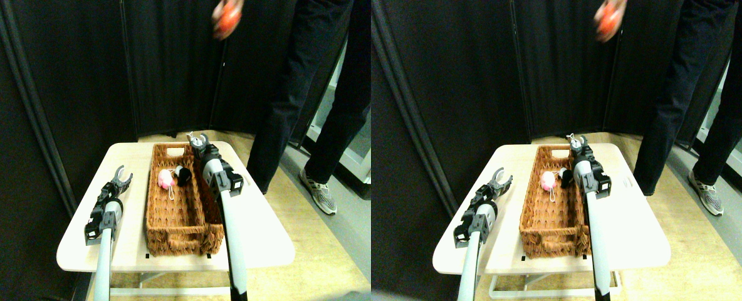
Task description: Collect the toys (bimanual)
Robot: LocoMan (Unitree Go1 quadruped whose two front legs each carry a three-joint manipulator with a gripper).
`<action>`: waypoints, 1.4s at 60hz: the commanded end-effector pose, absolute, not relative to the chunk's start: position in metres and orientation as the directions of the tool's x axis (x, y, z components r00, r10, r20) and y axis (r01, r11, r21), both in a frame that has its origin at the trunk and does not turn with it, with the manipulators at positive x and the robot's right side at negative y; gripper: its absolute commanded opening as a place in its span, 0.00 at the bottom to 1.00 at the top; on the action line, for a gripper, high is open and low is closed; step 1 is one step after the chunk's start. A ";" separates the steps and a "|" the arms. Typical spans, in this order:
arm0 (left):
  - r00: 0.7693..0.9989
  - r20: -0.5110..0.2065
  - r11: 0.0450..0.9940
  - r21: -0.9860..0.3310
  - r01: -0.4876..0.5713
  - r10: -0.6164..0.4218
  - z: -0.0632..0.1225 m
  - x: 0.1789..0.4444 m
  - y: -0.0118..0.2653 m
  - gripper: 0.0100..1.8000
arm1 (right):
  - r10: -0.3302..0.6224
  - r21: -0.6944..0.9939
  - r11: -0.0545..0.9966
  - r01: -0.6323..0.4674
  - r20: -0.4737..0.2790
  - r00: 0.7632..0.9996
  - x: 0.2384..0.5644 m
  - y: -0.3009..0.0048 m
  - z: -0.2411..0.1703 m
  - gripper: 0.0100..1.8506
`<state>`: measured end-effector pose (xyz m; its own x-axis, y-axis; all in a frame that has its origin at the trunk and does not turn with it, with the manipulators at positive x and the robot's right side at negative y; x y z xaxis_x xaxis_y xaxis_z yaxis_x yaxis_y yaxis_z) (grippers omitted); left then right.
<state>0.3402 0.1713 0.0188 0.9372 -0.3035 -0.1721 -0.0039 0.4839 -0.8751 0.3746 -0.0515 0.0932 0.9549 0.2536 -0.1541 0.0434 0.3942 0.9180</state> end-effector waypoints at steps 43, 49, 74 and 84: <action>0.944 -0.119 0.508 -0.859 0.057 -0.306 0.029 0.330 0.175 0.11 | 0.255 0.944 0.323 0.070 -0.158 0.954 0.362 -0.062 0.098 0.30; 0.944 -0.116 0.492 -0.869 0.055 -0.310 0.028 0.330 0.175 0.12 | 0.174 0.928 0.371 0.031 -0.102 0.979 0.369 -0.080 0.108 0.07; 0.933 -0.119 0.490 -0.869 0.067 -0.338 0.025 0.338 0.171 0.12 | -0.023 0.900 0.435 0.035 -0.028 0.999 0.368 -0.151 0.120 0.00; 0.933 -0.130 0.482 -0.875 0.051 -0.336 0.024 0.341 0.166 0.13 | -0.093 0.905 0.416 0.089 -0.055 0.994 0.359 -0.168 0.105 0.00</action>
<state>0.3374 0.1705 0.0217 0.9332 -0.3281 -0.1469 0.0355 0.4908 -0.8705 0.3601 -0.1637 0.1086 0.9951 -0.0655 -0.0747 0.0949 0.4044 0.9096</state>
